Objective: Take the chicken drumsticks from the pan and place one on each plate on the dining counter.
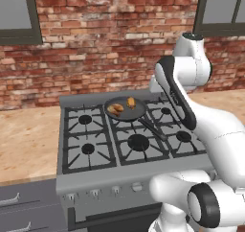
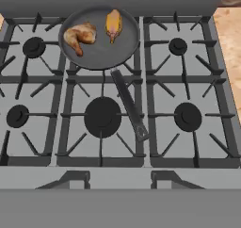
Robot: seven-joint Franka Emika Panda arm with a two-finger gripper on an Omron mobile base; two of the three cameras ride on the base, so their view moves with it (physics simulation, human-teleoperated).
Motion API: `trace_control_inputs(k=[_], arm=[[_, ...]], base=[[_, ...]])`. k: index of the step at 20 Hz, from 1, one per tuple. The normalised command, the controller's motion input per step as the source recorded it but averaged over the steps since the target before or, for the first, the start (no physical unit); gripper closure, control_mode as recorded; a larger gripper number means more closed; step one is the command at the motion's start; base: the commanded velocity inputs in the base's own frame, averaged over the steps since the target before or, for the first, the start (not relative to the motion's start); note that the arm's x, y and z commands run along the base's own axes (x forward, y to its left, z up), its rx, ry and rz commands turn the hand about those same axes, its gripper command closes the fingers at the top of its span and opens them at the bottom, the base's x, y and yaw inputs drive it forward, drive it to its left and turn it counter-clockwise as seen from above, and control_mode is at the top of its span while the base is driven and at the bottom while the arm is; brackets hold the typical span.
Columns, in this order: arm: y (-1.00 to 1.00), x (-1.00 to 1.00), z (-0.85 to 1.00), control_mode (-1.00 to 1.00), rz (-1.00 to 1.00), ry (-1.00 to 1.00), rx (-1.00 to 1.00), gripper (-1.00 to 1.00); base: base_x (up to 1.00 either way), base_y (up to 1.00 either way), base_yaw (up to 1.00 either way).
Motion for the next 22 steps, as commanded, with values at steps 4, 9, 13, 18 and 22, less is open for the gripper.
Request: trace_control_inputs(k=[4,9,13,18,22], arm=[[0.00,-0.06,-0.10,-1.00,0.00,0.08,0.00,-1.00],[0.07,0.05,-0.51,-1.00,0.00,0.17,-0.04,-1.00],[0.18,0.57,-0.56,-1.00,-0.05,0.13,-0.07,-1.00],[0.14,0.86,-0.37,-1.00,-0.05,0.12,-0.01,-1.00],[0.04,0.92,-0.14,-1.00,-0.02,0.23,0.00,-1.00]], base=[[0.00,0.00,0.00],[0.00,0.00,0.00],[0.00,0.00,0.00],[0.00,0.00,0.00],[0.00,0.00,0.00]])
